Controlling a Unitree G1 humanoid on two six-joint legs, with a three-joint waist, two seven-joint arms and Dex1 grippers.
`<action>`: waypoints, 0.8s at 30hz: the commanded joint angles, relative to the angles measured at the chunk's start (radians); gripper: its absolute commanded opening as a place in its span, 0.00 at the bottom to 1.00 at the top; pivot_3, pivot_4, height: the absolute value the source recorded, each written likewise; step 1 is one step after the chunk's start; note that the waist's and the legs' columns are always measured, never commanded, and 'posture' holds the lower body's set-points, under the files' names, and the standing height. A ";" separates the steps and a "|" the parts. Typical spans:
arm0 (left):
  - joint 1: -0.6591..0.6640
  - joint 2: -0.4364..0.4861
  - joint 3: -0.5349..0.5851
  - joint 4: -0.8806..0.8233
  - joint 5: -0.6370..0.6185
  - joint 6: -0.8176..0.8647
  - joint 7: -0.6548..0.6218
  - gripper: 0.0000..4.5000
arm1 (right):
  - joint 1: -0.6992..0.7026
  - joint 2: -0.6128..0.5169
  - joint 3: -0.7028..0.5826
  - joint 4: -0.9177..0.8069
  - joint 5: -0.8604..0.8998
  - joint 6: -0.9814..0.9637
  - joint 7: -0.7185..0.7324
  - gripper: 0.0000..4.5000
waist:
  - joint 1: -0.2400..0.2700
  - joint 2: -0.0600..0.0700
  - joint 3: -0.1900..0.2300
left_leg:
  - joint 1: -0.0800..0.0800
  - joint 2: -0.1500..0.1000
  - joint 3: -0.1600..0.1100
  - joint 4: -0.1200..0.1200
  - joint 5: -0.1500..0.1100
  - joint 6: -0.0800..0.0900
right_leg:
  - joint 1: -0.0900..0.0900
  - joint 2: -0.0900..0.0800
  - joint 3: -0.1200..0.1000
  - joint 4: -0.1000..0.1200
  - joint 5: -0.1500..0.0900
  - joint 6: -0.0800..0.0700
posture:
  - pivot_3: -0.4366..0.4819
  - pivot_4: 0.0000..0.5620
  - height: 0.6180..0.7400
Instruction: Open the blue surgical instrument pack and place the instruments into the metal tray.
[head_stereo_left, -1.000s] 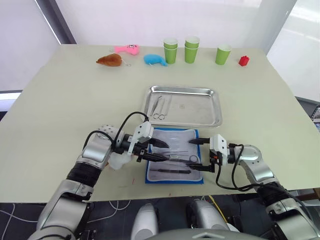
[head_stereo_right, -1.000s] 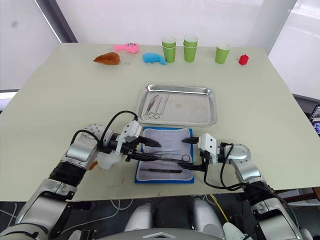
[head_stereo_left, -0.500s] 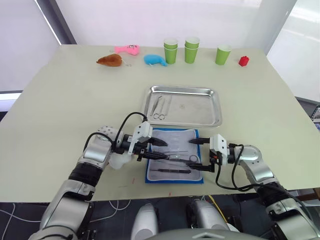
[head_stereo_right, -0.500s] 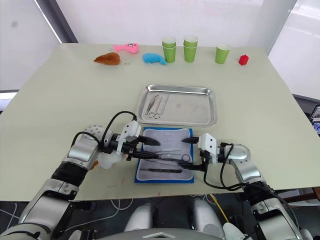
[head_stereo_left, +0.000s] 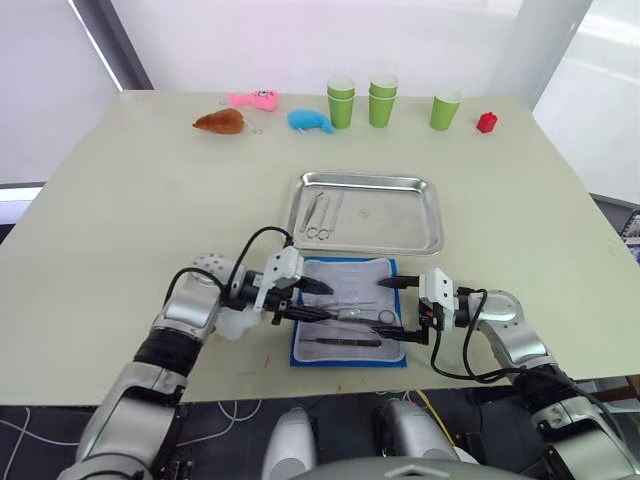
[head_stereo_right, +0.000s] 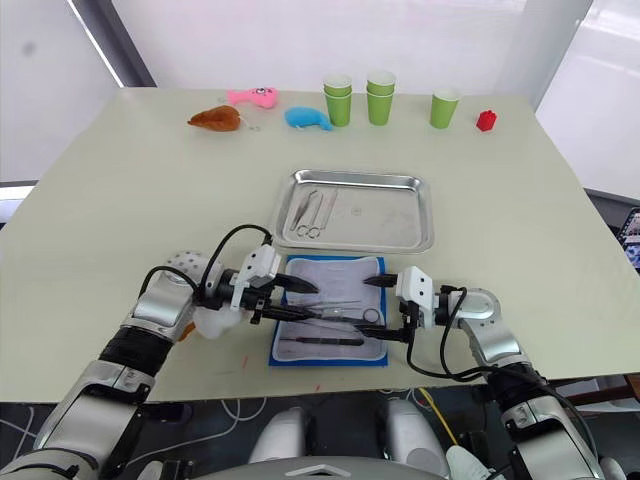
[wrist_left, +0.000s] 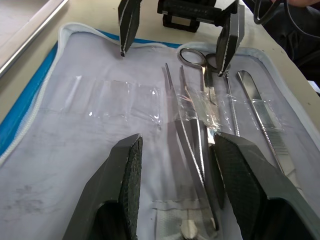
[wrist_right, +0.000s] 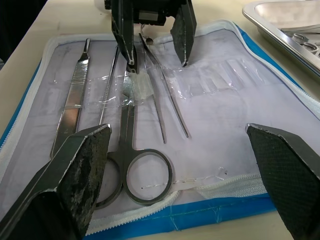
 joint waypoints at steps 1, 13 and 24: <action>0.026 0.016 -0.023 -0.021 0.023 0.005 -0.018 0.54 | 0.066 0.000 0.079 0.120 -0.090 0.044 -0.008 1.00 | 0.000 0.000 0.000 | 0.000 0.000 0.000 0.000 0.000 0.000 | 0.000 0.000 0.000 0.000 0.000 0.000 | 0.48 0.27 1.00; 0.012 -0.002 -0.020 -0.008 0.028 0.027 0.007 0.01 | 0.063 -0.001 0.080 0.128 -0.095 0.039 -0.012 1.00 | 0.001 0.001 -0.002 | 0.001 0.000 0.001 0.001 0.000 0.000 | 0.001 0.000 0.001 0.000 -0.001 0.001 | 0.48 0.27 1.00; 0.002 -0.006 -0.011 0.004 0.032 0.008 0.016 0.01 | 0.062 0.000 0.081 0.131 -0.096 0.037 -0.016 1.00 | 0.000 0.000 -0.002 | 0.001 0.000 0.001 0.001 0.000 0.000 | 0.001 0.000 0.001 0.001 -0.001 0.001 | 0.48 0.27 1.00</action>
